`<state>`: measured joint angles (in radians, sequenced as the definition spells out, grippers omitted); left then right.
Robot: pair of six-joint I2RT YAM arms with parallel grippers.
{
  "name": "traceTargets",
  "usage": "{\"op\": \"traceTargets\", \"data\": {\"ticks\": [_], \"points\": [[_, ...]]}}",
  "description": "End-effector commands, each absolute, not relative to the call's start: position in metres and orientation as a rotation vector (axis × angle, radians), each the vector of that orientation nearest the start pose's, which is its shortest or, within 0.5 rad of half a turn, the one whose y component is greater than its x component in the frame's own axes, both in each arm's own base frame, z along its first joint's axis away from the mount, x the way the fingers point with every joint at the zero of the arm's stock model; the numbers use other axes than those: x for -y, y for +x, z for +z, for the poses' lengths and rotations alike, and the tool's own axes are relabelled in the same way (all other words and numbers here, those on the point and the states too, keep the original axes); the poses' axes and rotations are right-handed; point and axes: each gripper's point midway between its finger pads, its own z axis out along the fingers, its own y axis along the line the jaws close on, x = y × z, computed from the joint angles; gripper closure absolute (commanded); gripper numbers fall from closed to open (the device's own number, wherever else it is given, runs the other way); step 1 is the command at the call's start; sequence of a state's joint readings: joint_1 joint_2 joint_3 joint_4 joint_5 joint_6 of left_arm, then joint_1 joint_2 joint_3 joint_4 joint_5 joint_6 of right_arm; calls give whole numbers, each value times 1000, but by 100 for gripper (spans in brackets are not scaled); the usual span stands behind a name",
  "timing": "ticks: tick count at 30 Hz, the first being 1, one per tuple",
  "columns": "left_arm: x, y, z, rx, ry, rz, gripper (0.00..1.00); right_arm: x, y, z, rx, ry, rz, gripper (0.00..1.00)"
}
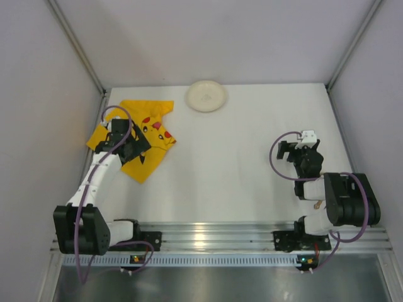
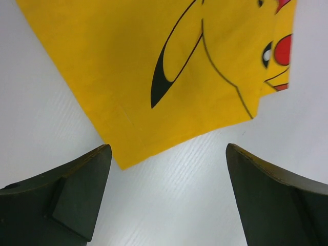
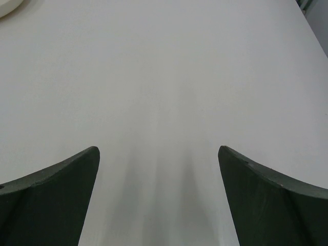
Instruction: Set the dinner table for one person
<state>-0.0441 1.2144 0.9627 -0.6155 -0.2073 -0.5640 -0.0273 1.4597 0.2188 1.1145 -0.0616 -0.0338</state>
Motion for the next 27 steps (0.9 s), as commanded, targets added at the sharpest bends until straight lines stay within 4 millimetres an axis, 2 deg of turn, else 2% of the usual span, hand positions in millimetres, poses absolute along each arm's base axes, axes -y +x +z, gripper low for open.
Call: {"op": "traceTargets", "data": {"ticks": [1, 4, 5, 7, 10, 11, 13, 16, 19, 24, 27], "points": [[8, 306, 113, -2395, -814, -71, 2, -3, 380, 119, -1601, -68, 13, 0], [-20, 300, 105, -2407, -918, 120, 1, -2, 381, 120, -1600, -68, 13, 0], [-23, 299, 97, -2433, -946, 154, 1, -2, 381, 121, -1596, -65, 11, 0], [-45, 297, 88, -2428, -1065, 127, 1, -3, 381, 121, -1595, -67, 13, 0], [-63, 289, 75, -2440, -1154, 95, 4, -3, 381, 121, -1595, -67, 13, 0], [-65, 291, 74, -2444, -1124, 84, 4, -2, 381, 121, -1595, -66, 12, 0], [-61, 291, 69, -2467, -1111, 45, 5, -3, 381, 121, -1595, -67, 13, 0], [-37, 297, 60, -2526, -1085, -131, 9, -3, 381, 121, -1594, -68, 12, 0], [-21, 301, 49, -2546, -1040, -235, 10, -3, 381, 121, -1594, -68, 12, 0], [-13, 295, 37, -2612, -976, -201, 11, -2, 381, 120, -1595, -67, 11, 0], [-6, 288, 25, -2671, -957, -160, 15, -3, 381, 121, -1594, -68, 12, 0]]}}
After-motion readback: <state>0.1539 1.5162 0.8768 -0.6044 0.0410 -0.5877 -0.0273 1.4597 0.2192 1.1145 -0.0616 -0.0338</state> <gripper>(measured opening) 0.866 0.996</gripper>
